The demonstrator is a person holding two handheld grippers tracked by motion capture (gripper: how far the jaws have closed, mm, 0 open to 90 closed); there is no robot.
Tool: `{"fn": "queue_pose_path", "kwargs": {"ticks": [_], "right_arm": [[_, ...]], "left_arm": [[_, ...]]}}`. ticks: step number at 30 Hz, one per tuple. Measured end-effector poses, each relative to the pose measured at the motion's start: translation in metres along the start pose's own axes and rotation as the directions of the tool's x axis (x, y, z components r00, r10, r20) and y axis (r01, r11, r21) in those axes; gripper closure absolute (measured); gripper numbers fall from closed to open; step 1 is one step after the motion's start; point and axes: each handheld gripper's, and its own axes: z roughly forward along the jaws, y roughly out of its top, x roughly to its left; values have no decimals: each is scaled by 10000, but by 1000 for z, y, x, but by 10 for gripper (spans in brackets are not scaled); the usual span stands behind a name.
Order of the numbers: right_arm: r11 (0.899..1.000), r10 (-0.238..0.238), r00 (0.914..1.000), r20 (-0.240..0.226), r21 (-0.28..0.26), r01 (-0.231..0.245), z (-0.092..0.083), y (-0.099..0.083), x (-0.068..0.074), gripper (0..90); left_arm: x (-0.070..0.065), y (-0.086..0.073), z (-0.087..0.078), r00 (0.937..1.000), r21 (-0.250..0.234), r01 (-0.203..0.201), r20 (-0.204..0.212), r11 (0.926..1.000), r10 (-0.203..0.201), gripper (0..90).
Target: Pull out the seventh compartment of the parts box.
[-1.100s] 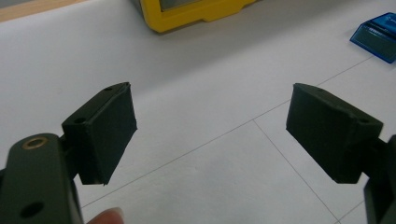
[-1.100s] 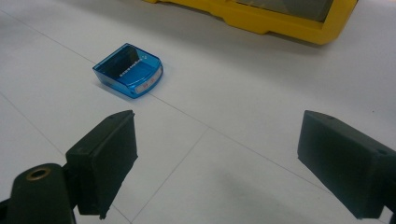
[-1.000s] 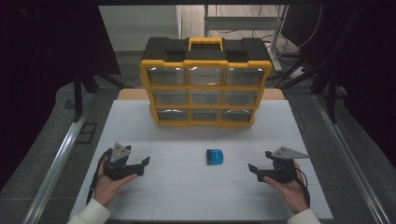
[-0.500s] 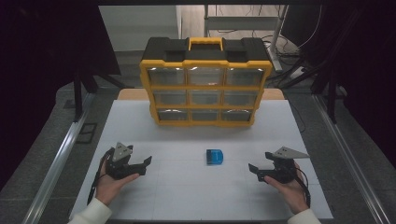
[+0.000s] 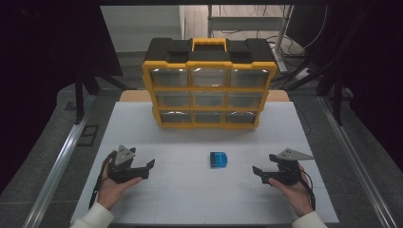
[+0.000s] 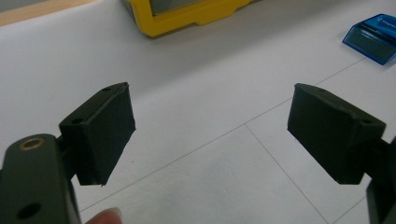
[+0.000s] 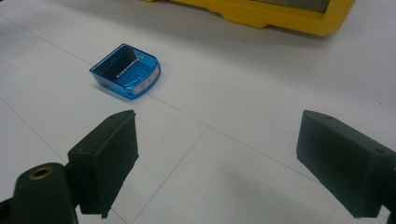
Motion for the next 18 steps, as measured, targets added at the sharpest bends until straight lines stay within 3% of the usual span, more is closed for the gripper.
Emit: {"fn": "queue_pose_path", "kwargs": {"ticks": [10,13,15,18], "right_arm": [[9999,127,9999,11,42,-127,-1,0,1,133],[10000,60,10000,73,48,-60,-1,0,2,133],[10000,47,10000,57,12,-47,-2,1,2,134],[10000,32,9999,136,22,-32,-3,0,2,134]], "left_arm": [[-4,2,1,9997,-68,-241,-85,9997,241,152],[-7,4,3,9996,-96,-231,160,9997,233,151],[-8,6,4,9988,-122,29,480,9999,-23,151],[-10,10,6,9987,-168,-6,519,9999,15,151]]}}
